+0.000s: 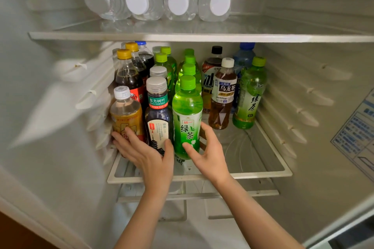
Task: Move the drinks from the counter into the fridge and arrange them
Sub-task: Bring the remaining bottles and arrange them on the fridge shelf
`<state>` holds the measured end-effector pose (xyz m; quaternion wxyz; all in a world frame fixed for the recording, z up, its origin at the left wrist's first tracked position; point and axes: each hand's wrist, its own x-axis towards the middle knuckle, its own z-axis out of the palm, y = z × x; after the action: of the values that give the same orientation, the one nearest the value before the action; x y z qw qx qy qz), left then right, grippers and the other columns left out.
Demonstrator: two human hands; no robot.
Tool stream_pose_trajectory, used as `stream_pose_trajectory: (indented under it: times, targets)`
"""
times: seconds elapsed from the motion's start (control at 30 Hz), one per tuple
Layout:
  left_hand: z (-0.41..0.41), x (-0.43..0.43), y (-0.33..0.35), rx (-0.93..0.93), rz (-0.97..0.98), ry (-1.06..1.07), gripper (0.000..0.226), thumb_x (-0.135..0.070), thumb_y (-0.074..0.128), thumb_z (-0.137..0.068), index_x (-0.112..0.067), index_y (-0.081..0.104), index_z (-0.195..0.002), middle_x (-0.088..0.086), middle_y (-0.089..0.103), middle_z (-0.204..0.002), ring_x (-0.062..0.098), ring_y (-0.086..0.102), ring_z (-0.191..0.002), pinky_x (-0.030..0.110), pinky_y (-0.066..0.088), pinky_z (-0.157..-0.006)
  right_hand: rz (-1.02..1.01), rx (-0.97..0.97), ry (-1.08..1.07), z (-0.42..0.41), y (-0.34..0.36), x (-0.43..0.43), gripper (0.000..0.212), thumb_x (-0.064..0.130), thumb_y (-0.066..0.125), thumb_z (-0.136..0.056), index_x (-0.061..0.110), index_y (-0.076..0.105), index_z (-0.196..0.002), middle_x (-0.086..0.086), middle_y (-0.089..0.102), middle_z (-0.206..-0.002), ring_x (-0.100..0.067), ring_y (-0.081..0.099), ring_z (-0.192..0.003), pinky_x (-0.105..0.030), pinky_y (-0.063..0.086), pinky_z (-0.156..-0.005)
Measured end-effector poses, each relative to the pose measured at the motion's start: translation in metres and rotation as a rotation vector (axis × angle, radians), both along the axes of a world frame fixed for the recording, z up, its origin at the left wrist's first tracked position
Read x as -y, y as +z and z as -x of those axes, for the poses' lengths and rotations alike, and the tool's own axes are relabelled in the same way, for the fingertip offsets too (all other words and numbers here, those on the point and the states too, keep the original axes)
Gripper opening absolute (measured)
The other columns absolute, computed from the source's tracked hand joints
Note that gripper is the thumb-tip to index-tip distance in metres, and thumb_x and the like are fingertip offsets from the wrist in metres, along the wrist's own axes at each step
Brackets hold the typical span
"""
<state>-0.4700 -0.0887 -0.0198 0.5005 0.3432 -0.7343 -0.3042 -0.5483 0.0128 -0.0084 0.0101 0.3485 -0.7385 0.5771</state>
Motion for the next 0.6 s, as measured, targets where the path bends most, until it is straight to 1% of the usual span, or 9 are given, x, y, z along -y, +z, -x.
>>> stream_pose_trajectory:
  times: [0.1, 0.17, 0.23, 0.3, 0.37, 0.43, 0.5, 0.57, 0.6]
  targets:
    - [0.0, -0.001, 0.001, -0.003, -0.001, 0.003, 0.098, -0.034, 0.061, -0.079, -0.004, -0.001, -0.15, 0.021, -0.015, -0.156, 0.038, -0.015, -0.144, 0.049, -0.007, -0.117, 0.0, 0.012, 0.014, 0.0, 0.0, 0.0, 0.065, 0.023, 0.074, -0.08, 0.02, 0.041, -0.137, 0.016, 0.051, -0.127, 0.011, 0.046, -0.117, -0.01, 0.039, -0.097]
    - [0.0, -0.001, 0.001, -0.009, 0.005, 0.002, 0.099, -0.034, 0.061, -0.079, -0.005, -0.001, -0.15, 0.021, -0.015, -0.156, 0.038, -0.015, -0.144, 0.049, -0.007, -0.117, -0.011, 0.017, 0.036, 0.0, 0.001, 0.0, 0.065, 0.023, 0.073, -0.08, 0.02, 0.041, -0.137, 0.016, 0.05, -0.127, 0.01, 0.046, -0.117, -0.011, 0.04, -0.098]
    - [0.0, -0.001, 0.001, -0.017, 0.007, 0.004, 0.099, -0.034, 0.062, -0.078, -0.005, 0.0, -0.15, 0.021, -0.015, -0.156, 0.038, -0.015, -0.144, 0.048, -0.007, -0.116, -0.029, 0.015, 0.058, 0.002, 0.002, -0.004, 0.064, 0.029, 0.071, -0.082, 0.02, 0.041, -0.137, 0.016, 0.049, -0.128, 0.011, 0.045, -0.117, -0.011, 0.039, -0.098]
    - [-0.001, -0.002, 0.001, -0.032, 0.01, 0.002, 0.098, -0.035, 0.062, -0.078, -0.006, 0.002, -0.15, 0.021, -0.013, -0.156, 0.039, -0.014, -0.144, 0.047, -0.007, -0.117, -0.002, 0.013, 0.025, 0.007, 0.006, -0.01, 0.058, 0.039, 0.063, -0.084, 0.019, 0.043, -0.135, 0.013, 0.049, -0.127, 0.005, 0.047, -0.117, -0.015, 0.04, -0.099]
    - [-0.003, -0.003, 0.003, -0.047, 0.079, 0.006, 0.093, -0.04, 0.06, -0.078, -0.005, 0.009, -0.148, 0.022, -0.006, -0.156, 0.039, -0.009, -0.144, 0.041, -0.008, -0.117, 0.113, 0.02, -0.126, 0.02, 0.015, -0.017, 0.049, 0.036, 0.059, -0.088, 0.014, 0.047, -0.13, 0.006, 0.053, -0.122, -0.007, 0.053, -0.112, -0.027, 0.046, -0.096]
    - [-0.003, -0.007, 0.004, -0.057, 0.225, -0.002, 0.086, -0.043, 0.059, -0.076, -0.005, 0.019, -0.142, 0.023, 0.006, -0.154, 0.039, 0.001, -0.142, 0.038, -0.005, -0.118, 0.165, -0.006, -0.374, 0.04, 0.026, -0.019, 0.044, 0.028, 0.063, -0.088, 0.01, 0.05, -0.125, -0.003, 0.056, -0.118, -0.016, 0.056, -0.107, -0.037, 0.049, -0.092]
    - [0.0, -0.014, 0.004, -0.05, 0.353, -0.032, 0.084, -0.043, 0.062, -0.073, -0.007, 0.023, -0.138, 0.02, 0.011, -0.151, 0.041, 0.007, -0.141, 0.041, -0.001, -0.119, 0.094, -0.042, -0.538, 0.062, 0.038, -0.017, 0.051, 0.03, 0.068, -0.084, 0.007, 0.049, -0.125, -0.007, 0.056, -0.119, -0.021, 0.057, -0.107, -0.038, 0.049, -0.089]
    - [0.006, -0.021, 0.003, 0.001, 0.414, -0.058, 0.089, -0.046, 0.064, -0.071, -0.009, 0.02, -0.14, 0.02, 0.011, -0.151, 0.043, 0.005, -0.141, 0.047, -0.001, -0.118, -0.016, -0.023, -0.573, 0.078, 0.045, -0.01, 0.058, 0.037, 0.07, -0.08, 0.01, 0.048, -0.126, -0.006, 0.058, -0.119, -0.023, 0.059, -0.105, -0.034, 0.05, -0.083]
    - [0.009, -0.024, 0.003, 0.035, 0.43, -0.06, 0.093, -0.049, 0.065, -0.07, -0.011, 0.017, -0.141, 0.021, 0.01, -0.151, 0.043, 0.003, -0.142, 0.05, -0.001, -0.117, -0.085, -0.014, -0.588, 0.083, 0.046, -0.006, 0.06, 0.04, 0.071, -0.079, 0.012, 0.046, -0.125, -0.005, 0.06, -0.118, -0.024, 0.061, -0.104, -0.032, 0.048, -0.078]
